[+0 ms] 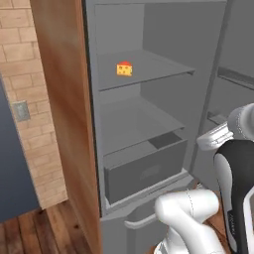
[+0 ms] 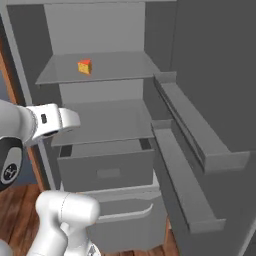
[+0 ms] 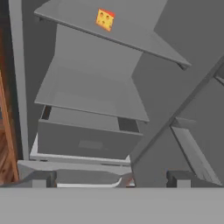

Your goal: Take the cheese, steak, and lemon wedge from the fridge and place them on the plate on the dining counter to create an appetizer plate.

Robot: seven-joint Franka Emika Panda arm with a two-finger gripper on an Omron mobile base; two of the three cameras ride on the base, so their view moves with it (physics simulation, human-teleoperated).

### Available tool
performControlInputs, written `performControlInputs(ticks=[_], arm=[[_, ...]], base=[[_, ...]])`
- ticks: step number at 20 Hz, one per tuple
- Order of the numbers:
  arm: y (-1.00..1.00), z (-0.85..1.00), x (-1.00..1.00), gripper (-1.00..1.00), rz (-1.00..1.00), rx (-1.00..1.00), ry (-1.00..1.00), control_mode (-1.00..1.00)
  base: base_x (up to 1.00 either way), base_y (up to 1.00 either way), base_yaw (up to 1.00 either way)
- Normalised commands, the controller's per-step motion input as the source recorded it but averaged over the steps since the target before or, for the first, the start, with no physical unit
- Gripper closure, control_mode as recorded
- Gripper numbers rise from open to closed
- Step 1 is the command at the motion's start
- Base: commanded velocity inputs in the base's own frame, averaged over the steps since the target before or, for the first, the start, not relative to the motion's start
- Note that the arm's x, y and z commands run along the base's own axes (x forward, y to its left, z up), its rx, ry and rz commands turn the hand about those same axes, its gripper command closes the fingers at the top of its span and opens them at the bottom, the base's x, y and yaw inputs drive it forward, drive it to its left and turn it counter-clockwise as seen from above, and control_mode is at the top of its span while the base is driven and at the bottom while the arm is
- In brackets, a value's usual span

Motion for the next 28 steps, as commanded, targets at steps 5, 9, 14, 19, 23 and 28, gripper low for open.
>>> performControlInputs(ticks=[5,9,14,19,23,28], arm=[[0.00,0.00,0.00,-1.00,0.00,0.00,0.00,1.00],[0.00,0.00,0.00,-1.00,0.00,0.00,0.00,1.00],[0.00,0.00,0.00,-1.00,0.00,0.00,0.00,1.00],[0.00,0.00,0.00,-1.00,0.00,0.00,0.00,1.00],[0.00,0.00,0.00,-1.00,0.00,0.00,0.00,1.00],[0.00,0.00,0.00,-1.00,0.00,0.00,0.00,1.00]], base=[[0.83,-0.02,0.12],[0.81,0.04,0.14],[0.72,0.00,0.21],[0.58,0.00,0.24],[0.14,0.00,0.14],[0.00,-0.06,0.03]])
